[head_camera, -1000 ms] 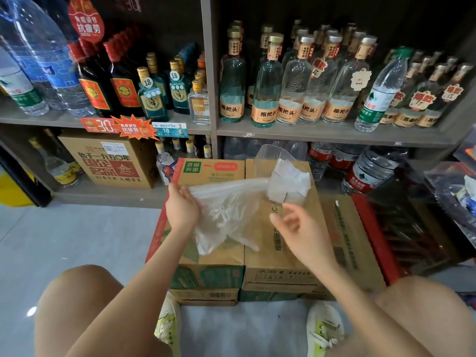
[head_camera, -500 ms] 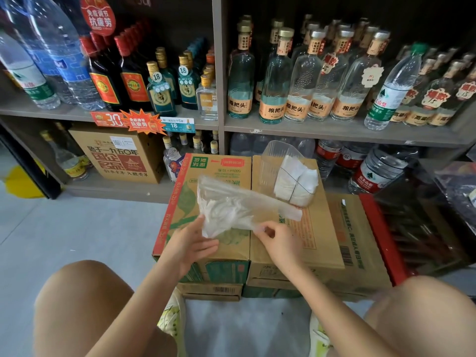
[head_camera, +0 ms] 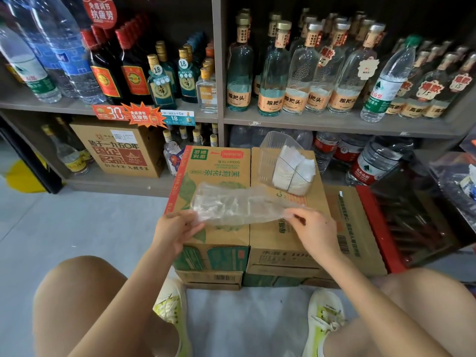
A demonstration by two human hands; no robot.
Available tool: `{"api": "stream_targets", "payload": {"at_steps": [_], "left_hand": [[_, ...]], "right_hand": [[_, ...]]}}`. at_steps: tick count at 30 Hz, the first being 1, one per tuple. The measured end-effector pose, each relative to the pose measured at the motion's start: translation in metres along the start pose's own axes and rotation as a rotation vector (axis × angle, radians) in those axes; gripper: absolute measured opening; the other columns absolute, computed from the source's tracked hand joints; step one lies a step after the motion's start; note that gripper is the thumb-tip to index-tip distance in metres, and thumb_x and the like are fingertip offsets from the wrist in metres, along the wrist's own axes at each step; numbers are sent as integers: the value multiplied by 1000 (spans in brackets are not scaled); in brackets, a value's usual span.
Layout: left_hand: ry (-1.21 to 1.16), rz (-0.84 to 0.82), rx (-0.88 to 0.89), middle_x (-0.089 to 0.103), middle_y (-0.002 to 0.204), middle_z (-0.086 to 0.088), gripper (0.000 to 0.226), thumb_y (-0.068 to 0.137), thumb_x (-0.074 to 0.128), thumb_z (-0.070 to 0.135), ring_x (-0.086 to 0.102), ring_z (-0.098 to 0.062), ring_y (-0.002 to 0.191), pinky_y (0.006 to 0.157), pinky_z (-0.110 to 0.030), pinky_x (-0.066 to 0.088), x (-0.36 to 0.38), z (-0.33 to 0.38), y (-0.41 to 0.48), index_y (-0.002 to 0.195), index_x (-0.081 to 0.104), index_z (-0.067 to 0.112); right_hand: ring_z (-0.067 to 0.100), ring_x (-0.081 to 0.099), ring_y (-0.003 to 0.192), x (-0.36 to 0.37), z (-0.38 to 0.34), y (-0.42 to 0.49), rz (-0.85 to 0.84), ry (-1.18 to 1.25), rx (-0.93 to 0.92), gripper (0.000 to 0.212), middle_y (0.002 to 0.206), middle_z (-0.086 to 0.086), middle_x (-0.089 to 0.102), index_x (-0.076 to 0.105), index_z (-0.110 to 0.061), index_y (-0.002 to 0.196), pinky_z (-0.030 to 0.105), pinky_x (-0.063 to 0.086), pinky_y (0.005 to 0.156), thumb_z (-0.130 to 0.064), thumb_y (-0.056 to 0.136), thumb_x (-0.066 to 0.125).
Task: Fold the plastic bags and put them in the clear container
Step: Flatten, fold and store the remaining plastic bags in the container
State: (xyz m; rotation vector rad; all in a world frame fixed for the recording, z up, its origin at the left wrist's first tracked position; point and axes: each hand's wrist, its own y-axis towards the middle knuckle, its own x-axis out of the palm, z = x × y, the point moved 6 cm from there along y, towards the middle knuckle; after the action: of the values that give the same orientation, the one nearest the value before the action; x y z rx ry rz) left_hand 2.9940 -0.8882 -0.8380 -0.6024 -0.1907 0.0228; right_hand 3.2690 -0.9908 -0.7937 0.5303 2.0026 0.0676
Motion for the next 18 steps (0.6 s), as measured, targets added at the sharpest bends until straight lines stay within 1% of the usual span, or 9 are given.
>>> {"api": "stream_targets", "payload": {"at_steps": [3,5,7,10,12,14,15,16,18], "left_hand": [[25,58,26,60,79,-12,6,91,59,-4,60,-19,69,50,-18,55,-14,-5,1,85,58,-2],[50,66,19,59,77,-12,9,88,62,-7,60,-20,67,48,-18,54,-18,-14,0,83,57,0],[80,55,-5,57,78,-12,19,83,64,-11,58,-21,65,45,-20,54,-18,-21,-2,83,53,4],[176,-4,-3,55,81,-17,17,85,62,-4,55,-20,60,46,-22,52,-14,-15,-7,96,52,4],[501,61,127,57,96,-17,26,86,62,16,58,-25,71,60,-30,51,-15,-1,-9,108,52,6],[1027,235,452,57,117,-17,41,87,56,28,57,-35,100,86,-40,47,-8,19,-13,123,55,8],[1160,250,662,55,125,-18,42,90,50,26,53,-39,111,96,-44,41,7,24,-19,127,56,6],[1225,191,809,53,135,-18,44,94,43,27,48,-40,123,106,-44,34,24,23,-20,131,55,5],[1350,-2,922,35,152,-12,57,99,22,37,28,-32,143,118,-37,11,58,9,-10,144,41,8]], "right_hand": [[16,66,65,-10,17,-6,85,-125,-99,15,77,-5,74,77,-23,91,26,46,52,-18,77,78],[14,64,66,-1,32,-12,-33,-184,-87,14,78,-8,73,77,-24,91,27,47,55,-23,77,77],[13,64,81,6,43,-18,-192,-220,-17,18,93,-11,72,74,-28,102,29,47,65,-26,84,71],[14,56,109,0,49,-18,-352,-208,125,47,125,-10,61,56,-29,130,37,47,93,-10,88,60],[17,49,122,-11,42,-13,-302,-154,193,55,137,-7,52,50,-25,137,40,40,105,-4,86,55],[17,47,128,-13,16,-7,-181,-122,116,47,145,-5,45,46,-21,140,37,37,109,-11,94,48],[18,42,133,-7,-3,-3,-157,-115,54,44,149,-5,37,42,-19,142,36,31,113,-20,99,40],[17,30,141,5,-20,2,-170,-119,-2,46,152,-6,27,34,-19,146,36,21,118,-30,101,28],[14,-2,144,42,-48,10,-262,-180,-79,62,156,-5,3,14,-21,150,35,-3,118,-46,95,1]]}}
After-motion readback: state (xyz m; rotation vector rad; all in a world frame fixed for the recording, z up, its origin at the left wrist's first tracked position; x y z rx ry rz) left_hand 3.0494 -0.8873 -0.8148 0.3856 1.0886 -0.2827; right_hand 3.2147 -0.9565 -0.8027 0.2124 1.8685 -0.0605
